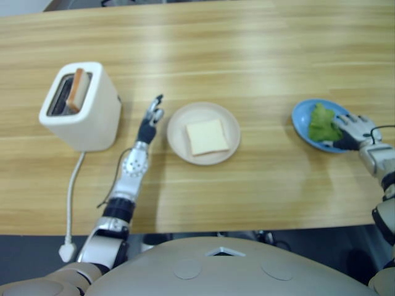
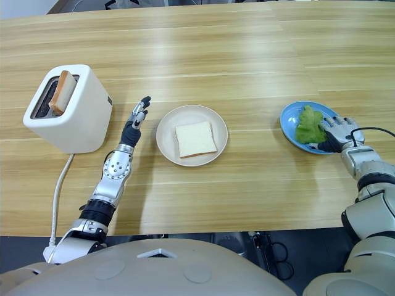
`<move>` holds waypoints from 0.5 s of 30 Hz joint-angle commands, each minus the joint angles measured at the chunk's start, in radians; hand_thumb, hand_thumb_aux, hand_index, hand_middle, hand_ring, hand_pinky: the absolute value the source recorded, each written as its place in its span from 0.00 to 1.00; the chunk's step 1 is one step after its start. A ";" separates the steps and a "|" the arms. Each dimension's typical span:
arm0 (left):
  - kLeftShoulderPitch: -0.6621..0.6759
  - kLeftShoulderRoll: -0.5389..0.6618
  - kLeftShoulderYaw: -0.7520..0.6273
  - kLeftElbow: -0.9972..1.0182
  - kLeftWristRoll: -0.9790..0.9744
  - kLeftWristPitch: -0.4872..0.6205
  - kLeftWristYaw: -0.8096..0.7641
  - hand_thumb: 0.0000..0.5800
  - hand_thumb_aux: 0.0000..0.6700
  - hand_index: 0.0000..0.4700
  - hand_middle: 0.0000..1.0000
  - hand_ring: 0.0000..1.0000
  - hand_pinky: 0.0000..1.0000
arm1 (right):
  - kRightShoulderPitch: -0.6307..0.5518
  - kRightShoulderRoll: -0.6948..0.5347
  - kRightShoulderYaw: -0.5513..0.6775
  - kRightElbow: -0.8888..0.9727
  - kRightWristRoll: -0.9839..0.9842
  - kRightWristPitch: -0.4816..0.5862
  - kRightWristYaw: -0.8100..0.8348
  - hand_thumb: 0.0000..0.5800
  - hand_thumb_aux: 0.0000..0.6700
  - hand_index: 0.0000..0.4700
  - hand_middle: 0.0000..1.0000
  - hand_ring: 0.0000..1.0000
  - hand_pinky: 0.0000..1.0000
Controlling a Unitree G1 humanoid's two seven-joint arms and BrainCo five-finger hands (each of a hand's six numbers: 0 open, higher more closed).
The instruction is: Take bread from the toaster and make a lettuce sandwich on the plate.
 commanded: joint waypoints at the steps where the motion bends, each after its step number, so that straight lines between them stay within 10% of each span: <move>1: 0.014 0.000 0.008 -0.004 0.005 0.015 -0.004 0.00 0.00 0.00 0.00 0.00 0.00 | 0.002 0.008 0.013 0.015 0.009 -0.005 0.014 0.99 0.91 0.89 0.00 0.00 0.00; 15: 0.015 -0.001 0.007 -0.005 0.007 0.016 -0.004 0.00 0.00 0.00 0.00 0.00 0.00 | 0.001 -0.011 0.001 -0.001 0.030 -0.021 -0.016 1.00 1.00 0.98 0.00 0.00 0.00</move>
